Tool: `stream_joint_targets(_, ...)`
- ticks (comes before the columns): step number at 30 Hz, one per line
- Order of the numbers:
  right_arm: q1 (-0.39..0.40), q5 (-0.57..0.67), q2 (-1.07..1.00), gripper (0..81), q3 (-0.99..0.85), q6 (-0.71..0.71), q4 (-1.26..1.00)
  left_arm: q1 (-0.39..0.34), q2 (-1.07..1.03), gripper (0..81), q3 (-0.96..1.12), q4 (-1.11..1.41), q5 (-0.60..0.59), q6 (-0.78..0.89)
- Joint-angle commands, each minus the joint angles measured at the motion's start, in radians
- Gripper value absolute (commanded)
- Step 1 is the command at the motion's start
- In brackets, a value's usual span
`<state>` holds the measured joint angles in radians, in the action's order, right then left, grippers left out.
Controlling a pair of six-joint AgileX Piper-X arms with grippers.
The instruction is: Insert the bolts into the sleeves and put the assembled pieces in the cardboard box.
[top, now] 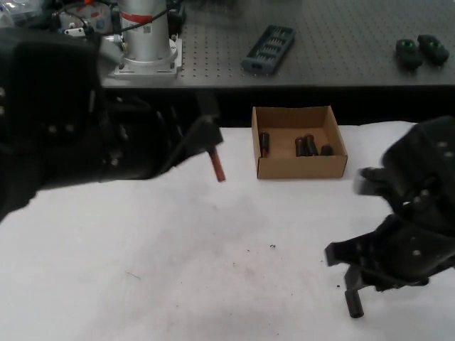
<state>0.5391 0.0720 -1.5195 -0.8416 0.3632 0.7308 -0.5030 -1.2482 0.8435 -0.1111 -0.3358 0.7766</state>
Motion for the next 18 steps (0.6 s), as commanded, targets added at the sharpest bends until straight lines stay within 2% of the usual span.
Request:
stream_joint_targets(1,0.014,-0.017,-0.029,31.4,-0.012,0.002,-0.001,0.033,0.024,0.6,0.003,0.024,-0.025,0.040)
stream_joint_targets(10,0.022,-0.040,-0.110,31.4,-0.012,-0.001,0.002,0.111,0.048,0.6,0.003,0.039,-0.077,0.047)
stream_joint_targets(18,0.022,-0.041,-0.115,31.4,-0.012,0.003,-0.024,0.120,0.048,0.6,0.003,0.039,-0.081,0.052)
